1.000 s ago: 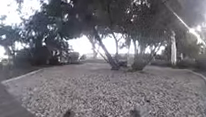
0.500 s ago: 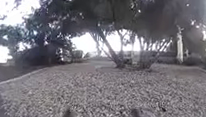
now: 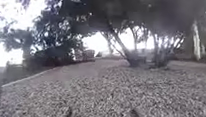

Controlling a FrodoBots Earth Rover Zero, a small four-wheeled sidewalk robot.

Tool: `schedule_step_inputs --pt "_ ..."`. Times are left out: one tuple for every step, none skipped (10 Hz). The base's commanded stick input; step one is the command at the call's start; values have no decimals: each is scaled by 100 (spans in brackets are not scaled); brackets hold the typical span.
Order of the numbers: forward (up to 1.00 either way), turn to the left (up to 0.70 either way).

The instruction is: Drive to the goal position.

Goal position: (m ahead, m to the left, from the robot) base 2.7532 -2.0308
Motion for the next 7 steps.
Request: schedule_step_inputs --pt "100 0" --pt "100 0" --pt "100 0" --pt "100 0" --pt "100 0" --pt "100 0" --pt "100 0"
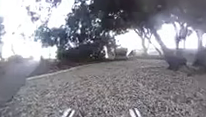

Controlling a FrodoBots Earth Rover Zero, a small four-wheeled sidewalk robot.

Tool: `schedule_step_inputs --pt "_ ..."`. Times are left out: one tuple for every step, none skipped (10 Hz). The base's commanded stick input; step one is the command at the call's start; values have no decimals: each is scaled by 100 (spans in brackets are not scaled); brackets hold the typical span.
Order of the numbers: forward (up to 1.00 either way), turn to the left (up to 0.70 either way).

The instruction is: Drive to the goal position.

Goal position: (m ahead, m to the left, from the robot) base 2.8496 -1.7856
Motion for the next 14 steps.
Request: schedule_step_inputs --pt "100 -1" --pt "100 -11" --pt "100 -20" --pt "100 -29" --pt "100 -40" --pt "100 -40" --pt "100 -40" --pt "100 -40" --pt "100 -40" --pt "100 -40" --pt "100 -40" --pt "100 -40" --pt "100 -40" --pt "100 -40"
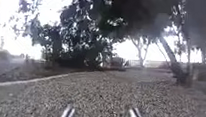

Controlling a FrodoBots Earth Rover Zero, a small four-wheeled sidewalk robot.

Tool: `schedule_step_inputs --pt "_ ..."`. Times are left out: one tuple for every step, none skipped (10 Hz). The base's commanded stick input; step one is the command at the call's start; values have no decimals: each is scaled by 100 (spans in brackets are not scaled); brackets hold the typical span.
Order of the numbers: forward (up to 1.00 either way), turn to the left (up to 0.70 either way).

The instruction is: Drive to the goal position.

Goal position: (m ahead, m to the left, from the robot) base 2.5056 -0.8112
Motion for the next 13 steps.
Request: schedule_step_inputs --pt "100 -19" --pt "100 0" --pt "100 0" --pt "100 0" --pt "100 0" --pt "100 0" --pt "100 0" --pt "100 0" --pt "100 0" --pt "100 0" --pt "100 0" --pt "100 0" --pt "100 0"
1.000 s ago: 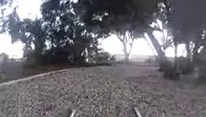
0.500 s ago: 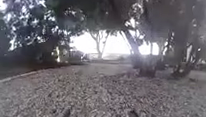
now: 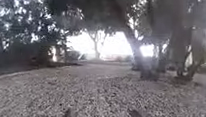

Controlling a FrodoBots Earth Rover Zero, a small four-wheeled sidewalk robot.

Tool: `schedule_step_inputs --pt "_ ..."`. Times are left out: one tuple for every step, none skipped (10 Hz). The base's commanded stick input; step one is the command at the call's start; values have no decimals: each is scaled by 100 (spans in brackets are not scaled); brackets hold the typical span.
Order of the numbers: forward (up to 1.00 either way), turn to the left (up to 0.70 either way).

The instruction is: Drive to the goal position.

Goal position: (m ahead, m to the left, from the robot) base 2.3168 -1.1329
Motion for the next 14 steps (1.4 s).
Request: schedule_step_inputs --pt "100 0" --pt "100 0" --pt "100 0" --pt "100 0" --pt "100 0" --pt "100 0" --pt "100 0" --pt "100 0" --pt "100 0" --pt "100 0" --pt "100 0" --pt "100 0" --pt "100 0" --pt "100 0"
